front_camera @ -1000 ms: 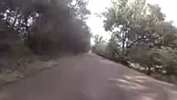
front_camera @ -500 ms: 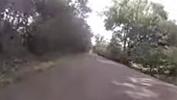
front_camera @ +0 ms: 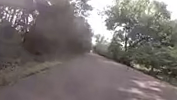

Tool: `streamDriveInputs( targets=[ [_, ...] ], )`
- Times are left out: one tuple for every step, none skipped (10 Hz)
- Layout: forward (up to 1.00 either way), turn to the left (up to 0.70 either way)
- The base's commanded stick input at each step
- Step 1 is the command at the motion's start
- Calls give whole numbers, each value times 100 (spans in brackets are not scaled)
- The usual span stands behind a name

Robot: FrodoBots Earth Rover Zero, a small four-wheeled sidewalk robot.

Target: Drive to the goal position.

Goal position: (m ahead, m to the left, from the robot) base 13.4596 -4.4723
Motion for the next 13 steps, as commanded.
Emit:
streamDriveInputs(
  targets=[
    [70,0],
    [70,0],
    [70,0],
    [70,0],
    [70,0],
    [70,0],
    [70,0],
    [70,0],
    [70,0],
    [70,0],
    [70,0],
    [70,0],
    [70,0]
  ],
)
